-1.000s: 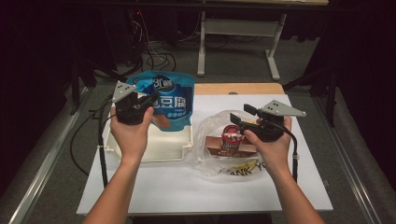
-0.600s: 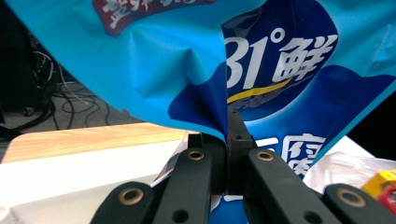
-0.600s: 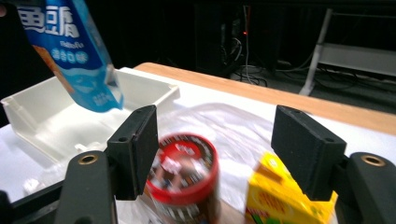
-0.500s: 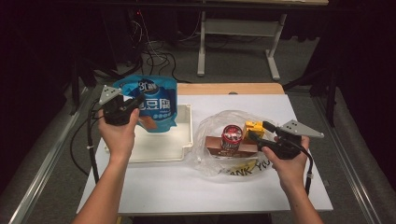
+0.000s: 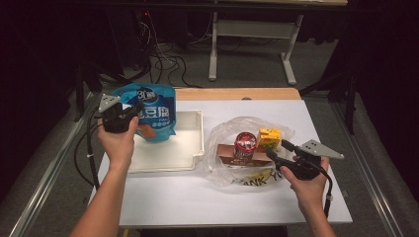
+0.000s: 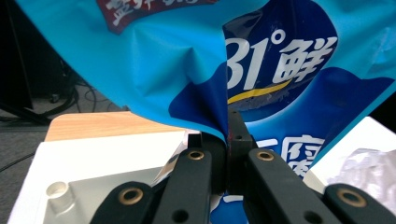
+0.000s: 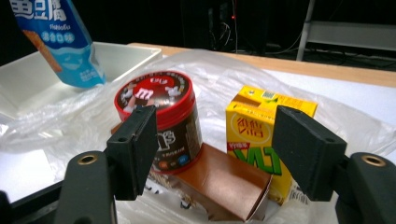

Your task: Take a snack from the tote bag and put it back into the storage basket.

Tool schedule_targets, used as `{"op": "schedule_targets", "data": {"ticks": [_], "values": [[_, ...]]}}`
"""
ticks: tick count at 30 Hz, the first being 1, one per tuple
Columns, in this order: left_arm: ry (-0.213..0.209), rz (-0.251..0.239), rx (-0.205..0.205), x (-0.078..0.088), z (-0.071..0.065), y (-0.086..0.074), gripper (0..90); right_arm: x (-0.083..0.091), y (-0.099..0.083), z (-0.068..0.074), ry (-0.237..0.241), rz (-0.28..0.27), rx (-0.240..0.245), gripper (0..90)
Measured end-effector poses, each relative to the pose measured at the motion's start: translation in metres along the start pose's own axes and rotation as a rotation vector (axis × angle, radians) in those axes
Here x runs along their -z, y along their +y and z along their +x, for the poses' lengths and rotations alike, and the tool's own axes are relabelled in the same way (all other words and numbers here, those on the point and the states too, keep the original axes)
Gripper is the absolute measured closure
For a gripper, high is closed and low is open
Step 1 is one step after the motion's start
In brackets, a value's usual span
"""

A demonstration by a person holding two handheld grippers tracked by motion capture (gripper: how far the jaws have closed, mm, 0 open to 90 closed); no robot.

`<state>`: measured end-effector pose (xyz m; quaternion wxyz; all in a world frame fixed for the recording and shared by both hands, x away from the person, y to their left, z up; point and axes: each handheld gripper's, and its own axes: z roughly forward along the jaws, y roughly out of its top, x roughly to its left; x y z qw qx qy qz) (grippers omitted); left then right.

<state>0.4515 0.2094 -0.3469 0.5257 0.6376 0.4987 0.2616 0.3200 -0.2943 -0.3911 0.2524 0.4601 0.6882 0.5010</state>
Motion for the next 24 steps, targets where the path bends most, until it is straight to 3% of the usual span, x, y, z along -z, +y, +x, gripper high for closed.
{"op": "schedule_targets", "data": {"ticks": [7,13,17,20,21,24], "values": [[0.018,-0.006,0.041,-0.009,0.015,-0.009,89.6,-0.002,-0.004,0.002,-0.001,0.012,0.005,32.1],[0.04,0.007,0.033,-0.011,0.022,-0.02,89.2,-0.004,-0.007,0.004,-0.007,0.023,0.001,32.2],[0.034,-0.005,0.067,-0.008,0.03,-0.024,88.2,-0.004,-0.008,0.003,-0.007,0.024,0.002,32.3],[0.038,0.003,0.056,-0.005,0.031,-0.024,82.0,-0.004,-0.009,0.003,-0.008,0.026,-0.002,32.3],[0.05,0.013,0.055,-0.002,0.032,-0.023,70.9,-0.005,-0.01,0.003,-0.006,0.028,-0.003,32.3],[0.056,0.017,0.041,0.001,0.031,-0.023,64.1,-0.006,-0.01,0.004,-0.005,0.031,-0.001,32.2]]}}
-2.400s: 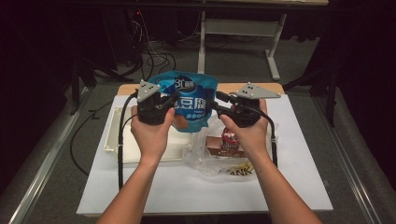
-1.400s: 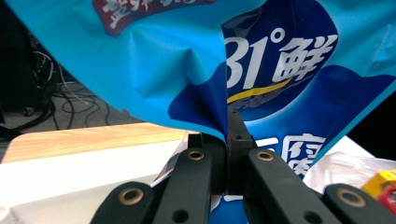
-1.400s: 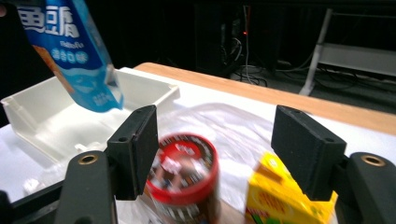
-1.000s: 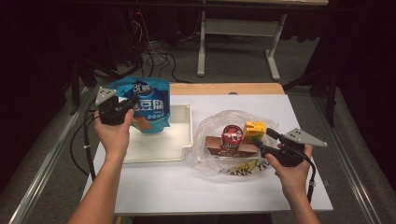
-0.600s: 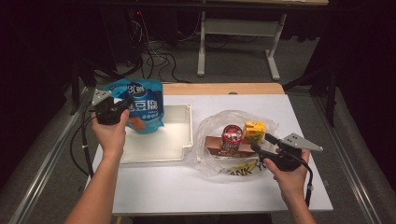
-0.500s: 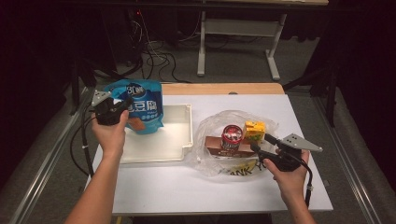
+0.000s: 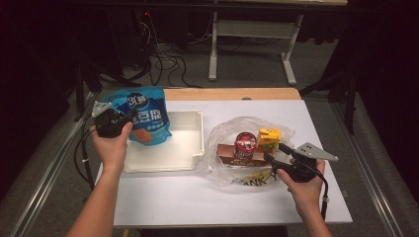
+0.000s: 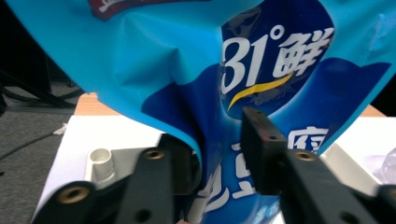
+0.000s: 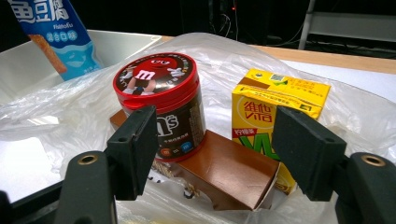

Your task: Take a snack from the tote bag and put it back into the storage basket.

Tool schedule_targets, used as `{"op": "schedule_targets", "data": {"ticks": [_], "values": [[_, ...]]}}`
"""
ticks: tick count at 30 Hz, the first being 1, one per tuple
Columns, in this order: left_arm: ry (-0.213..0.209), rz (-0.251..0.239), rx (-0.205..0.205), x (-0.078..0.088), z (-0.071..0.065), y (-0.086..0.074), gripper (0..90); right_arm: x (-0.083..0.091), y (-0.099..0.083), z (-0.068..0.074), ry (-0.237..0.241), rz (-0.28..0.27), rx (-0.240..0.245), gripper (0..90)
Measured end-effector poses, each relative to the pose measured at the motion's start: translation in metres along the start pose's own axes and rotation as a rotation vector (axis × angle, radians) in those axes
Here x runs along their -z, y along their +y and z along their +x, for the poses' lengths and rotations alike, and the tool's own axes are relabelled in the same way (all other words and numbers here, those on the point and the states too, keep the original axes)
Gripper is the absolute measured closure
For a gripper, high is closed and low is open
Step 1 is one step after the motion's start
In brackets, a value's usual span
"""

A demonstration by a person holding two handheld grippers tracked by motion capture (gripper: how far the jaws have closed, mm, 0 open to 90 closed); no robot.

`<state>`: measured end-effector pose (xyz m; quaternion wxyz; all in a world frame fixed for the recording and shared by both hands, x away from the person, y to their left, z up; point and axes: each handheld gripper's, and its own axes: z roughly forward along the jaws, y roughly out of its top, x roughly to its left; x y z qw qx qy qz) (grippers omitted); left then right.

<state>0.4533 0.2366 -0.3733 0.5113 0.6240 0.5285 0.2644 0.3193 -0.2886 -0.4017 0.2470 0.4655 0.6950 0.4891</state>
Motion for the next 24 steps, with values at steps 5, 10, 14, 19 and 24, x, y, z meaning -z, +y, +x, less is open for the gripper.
{"op": "schedule_targets", "data": {"ticks": [5,10,14,19,24], "values": [[0.005,0.014,-0.013,0.016,-0.005,-0.001,37.9,0.0,0.001,0.003,0.009,-0.002,0.004,31.5],[-0.001,-0.004,0.013,0.035,-0.011,-0.005,25.2,-0.001,0.001,0.004,0.011,0.003,0.002,30.8],[-0.014,-0.021,0.017,0.048,-0.026,-0.01,12.6,-0.005,0.002,0.008,0.021,0.011,0.006,28.9],[-0.055,0.004,-0.01,0.054,-0.053,-0.023,2.4,-0.012,0.003,0.013,0.033,0.028,0.01,25.9],[-0.13,0.03,-0.035,0.051,-0.074,-0.04,0.3,-0.02,0.004,0.02,0.038,0.049,0.02,22.0]]}}
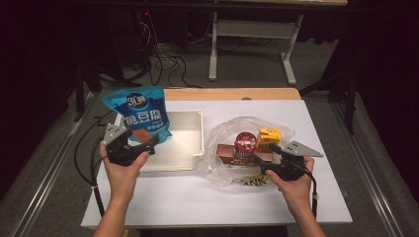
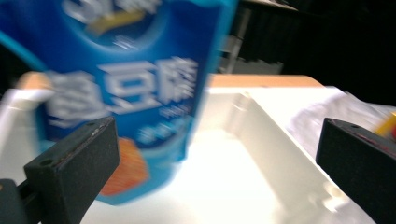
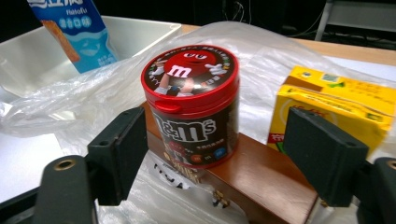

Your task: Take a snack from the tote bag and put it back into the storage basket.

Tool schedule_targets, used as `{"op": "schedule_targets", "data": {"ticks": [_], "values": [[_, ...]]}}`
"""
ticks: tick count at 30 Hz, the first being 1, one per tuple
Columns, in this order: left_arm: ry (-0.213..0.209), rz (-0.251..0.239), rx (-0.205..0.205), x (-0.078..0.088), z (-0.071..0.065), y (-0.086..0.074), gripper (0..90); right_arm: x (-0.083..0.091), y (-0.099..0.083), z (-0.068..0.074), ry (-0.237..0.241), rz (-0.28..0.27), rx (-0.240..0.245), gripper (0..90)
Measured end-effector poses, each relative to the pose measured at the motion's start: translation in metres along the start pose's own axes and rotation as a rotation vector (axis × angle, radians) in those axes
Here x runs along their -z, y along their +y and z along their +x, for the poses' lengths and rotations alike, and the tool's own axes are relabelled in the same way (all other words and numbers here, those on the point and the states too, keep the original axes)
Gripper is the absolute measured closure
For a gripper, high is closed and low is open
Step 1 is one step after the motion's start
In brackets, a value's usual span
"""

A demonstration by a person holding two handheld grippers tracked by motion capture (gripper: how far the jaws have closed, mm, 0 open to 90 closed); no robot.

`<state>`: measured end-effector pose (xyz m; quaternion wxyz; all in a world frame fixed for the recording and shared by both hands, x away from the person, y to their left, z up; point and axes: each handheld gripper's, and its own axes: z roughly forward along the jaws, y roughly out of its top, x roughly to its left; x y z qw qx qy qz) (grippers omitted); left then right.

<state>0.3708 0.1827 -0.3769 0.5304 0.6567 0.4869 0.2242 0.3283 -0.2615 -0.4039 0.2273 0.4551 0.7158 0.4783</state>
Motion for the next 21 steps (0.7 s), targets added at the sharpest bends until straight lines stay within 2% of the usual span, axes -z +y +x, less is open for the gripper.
{"op": "schedule_targets", "data": {"ticks": [2,6,9,12,15,21], "values": [[-0.014,0.007,-0.032,-0.002,-0.008,-0.007,0.3,-0.005,0.001,0.002,0.0,0.015,0.002,20.4],[-0.062,0.033,-0.051,-0.007,-0.021,-0.017,0.3,-0.015,0.004,0.007,-0.003,0.033,0.007,18.2],[-0.082,0.049,-0.067,-0.009,-0.028,-0.022,0.3,-0.024,0.007,0.01,-0.005,0.041,0.006,16.5],[-0.105,0.059,-0.061,-0.01,-0.032,-0.028,0.3,-0.033,0.011,0.013,-0.014,0.059,0.016,15.2],[-0.109,0.074,-0.08,-0.011,-0.036,-0.032,0.4,-0.042,0.012,0.013,-0.027,0.073,0.02,14.7],[-0.131,0.086,-0.085,-0.015,-0.044,-0.036,1.0,-0.057,0.012,0.015,-0.038,0.094,0.027,15.2]]}}
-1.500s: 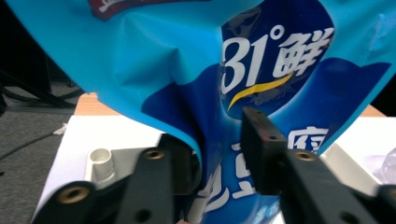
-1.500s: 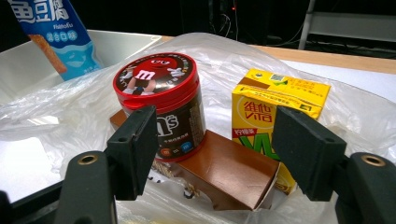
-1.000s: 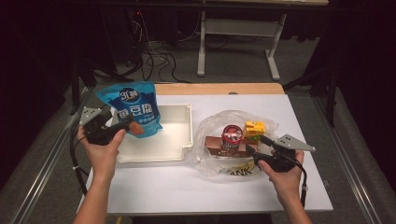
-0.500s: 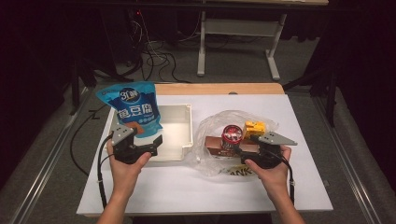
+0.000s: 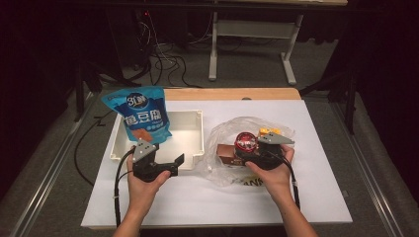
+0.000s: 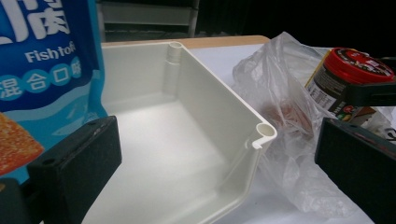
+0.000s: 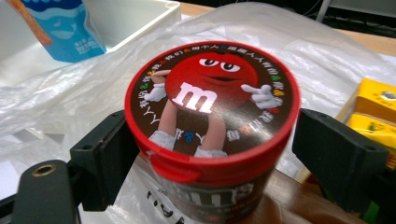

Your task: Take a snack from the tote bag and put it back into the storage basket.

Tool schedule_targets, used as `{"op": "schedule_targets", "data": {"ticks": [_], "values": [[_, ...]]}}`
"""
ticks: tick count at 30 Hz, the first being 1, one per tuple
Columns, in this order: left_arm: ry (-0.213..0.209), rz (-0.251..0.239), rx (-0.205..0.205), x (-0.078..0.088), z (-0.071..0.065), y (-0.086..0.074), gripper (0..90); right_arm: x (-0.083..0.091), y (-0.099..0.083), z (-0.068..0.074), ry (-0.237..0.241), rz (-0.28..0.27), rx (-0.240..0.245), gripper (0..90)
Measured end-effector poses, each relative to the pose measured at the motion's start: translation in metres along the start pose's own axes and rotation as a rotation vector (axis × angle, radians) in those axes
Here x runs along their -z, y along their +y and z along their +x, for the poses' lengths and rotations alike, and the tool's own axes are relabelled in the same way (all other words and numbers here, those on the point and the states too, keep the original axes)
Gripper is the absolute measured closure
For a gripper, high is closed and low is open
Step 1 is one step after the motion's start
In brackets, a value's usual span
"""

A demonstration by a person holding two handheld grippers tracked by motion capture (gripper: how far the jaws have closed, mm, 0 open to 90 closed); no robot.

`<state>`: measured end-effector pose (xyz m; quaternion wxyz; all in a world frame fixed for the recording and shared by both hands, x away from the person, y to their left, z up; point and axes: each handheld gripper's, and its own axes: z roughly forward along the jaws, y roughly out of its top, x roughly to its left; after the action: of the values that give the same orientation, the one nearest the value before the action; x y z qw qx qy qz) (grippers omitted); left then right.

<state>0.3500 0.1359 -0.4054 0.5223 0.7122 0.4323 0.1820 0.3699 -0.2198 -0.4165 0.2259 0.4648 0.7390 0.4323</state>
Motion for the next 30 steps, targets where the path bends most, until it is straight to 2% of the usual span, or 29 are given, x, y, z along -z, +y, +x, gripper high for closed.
{"op": "schedule_targets", "data": {"ticks": [2,4,9,16,21,26,30], "values": [[-0.008,0.005,-0.006,-0.002,-0.002,-0.001,1.1,-0.004,0.0,0.0,0.0,0.007,0.002,16.1],[-0.012,0.007,-0.011,-0.003,-0.005,-0.001,1.3,-0.008,-0.001,0.001,0.005,0.006,0.01,23.1],[-0.028,0.012,-0.028,-0.007,-0.015,-0.002,1.7,-0.007,-0.001,0.003,-0.016,-0.013,0.025,25.5],[-0.061,0.03,-0.066,-0.015,-0.032,-0.004,2.3,0.007,0.006,-0.002,-0.011,-0.039,-0.022,25.7],[-0.092,0.039,-0.099,-0.024,-0.05,-0.004,3.0,0.017,0.013,0.001,0.008,-0.05,-0.016,25.7],[-0.129,0.042,-0.138,-0.034,-0.073,-0.002,3.0,0.028,0.024,0.008,0.011,-0.066,0.0,25.7],[-0.154,0.032,-0.167,-0.04,-0.089,0.002,3.1,0.033,0.028,0.011,0.01,-0.066,-0.008,25.7]]}}
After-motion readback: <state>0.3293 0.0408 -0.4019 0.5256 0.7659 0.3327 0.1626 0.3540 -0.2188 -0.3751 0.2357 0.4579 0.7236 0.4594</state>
